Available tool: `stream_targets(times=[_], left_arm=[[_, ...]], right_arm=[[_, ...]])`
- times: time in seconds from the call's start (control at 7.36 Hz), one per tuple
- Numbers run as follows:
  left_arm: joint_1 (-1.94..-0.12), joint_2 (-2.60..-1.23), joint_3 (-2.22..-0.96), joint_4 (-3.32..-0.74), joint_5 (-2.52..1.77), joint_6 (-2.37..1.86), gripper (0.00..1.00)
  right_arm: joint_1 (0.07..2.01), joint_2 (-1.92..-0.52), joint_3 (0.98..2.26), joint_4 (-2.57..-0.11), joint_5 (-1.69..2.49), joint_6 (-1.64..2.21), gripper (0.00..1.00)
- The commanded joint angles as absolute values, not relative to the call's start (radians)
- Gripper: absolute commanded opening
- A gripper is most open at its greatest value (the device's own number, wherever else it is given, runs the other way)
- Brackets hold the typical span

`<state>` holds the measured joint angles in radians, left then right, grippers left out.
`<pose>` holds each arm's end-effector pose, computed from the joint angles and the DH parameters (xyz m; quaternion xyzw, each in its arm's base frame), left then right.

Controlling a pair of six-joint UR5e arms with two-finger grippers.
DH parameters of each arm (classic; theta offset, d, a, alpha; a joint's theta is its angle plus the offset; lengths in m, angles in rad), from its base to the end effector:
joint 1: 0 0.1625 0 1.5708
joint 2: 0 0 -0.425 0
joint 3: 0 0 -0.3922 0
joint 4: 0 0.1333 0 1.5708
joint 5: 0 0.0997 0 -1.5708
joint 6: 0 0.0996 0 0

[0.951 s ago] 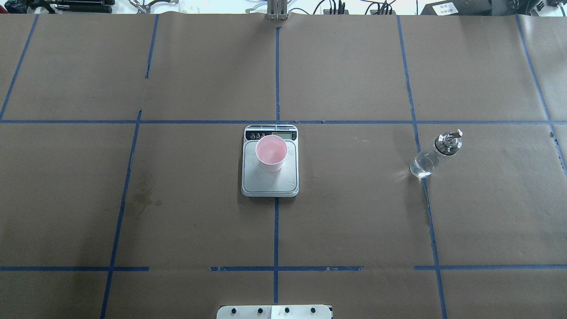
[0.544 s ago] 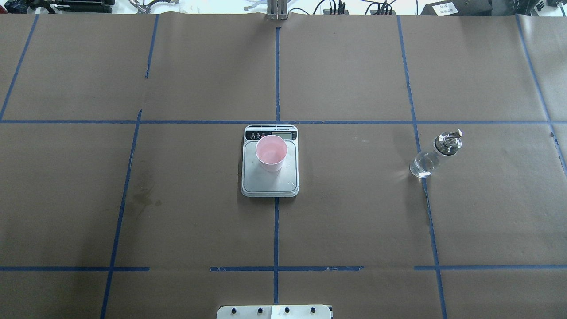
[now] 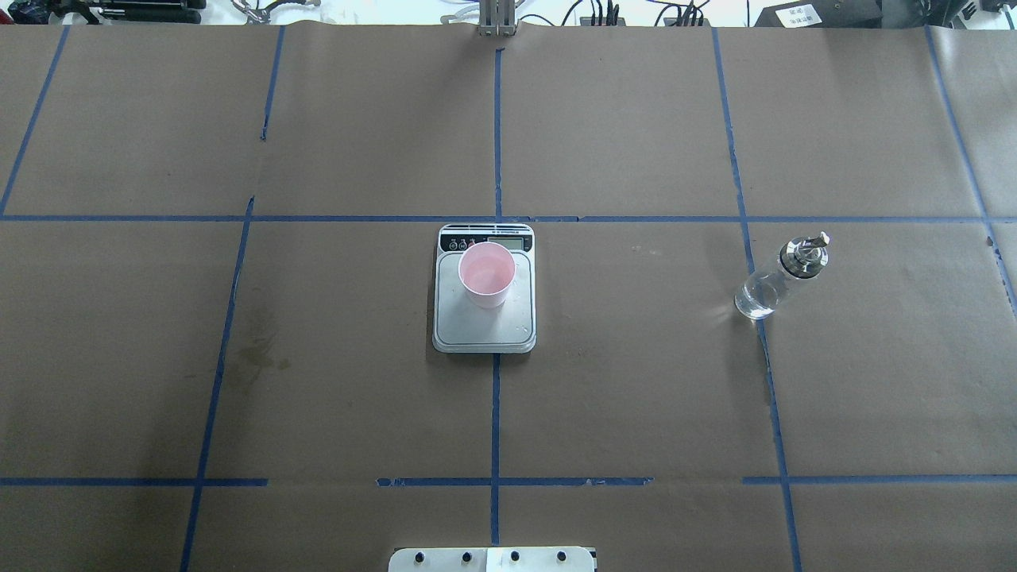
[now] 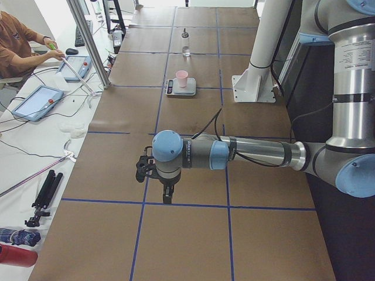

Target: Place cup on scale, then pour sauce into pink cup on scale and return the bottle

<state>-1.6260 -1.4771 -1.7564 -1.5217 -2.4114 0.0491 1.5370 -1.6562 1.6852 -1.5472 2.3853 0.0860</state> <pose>-0.0840 -0.4493 0.6117 0.0408 0.4064 0.0060 0.9128 0.0453 -0.4607 0.6376 0.0004 -0.3967 0.0135 0.9179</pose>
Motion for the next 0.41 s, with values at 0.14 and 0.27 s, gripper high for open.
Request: stream_targets(times=[0.14,0.27], left_arm=[[-1.626,-1.477,-1.756,-1.522,-2.411,0.049,1.0],[-1.626,-1.477,-1.756,-1.522,-2.411,0.048,1.0]], right_arm=[[1.537,-1.657,1.684,-1.546,2.387,0.086,1.0],[1.537,-1.655,1.686,-1.546,2.393,0.087,1.0]])
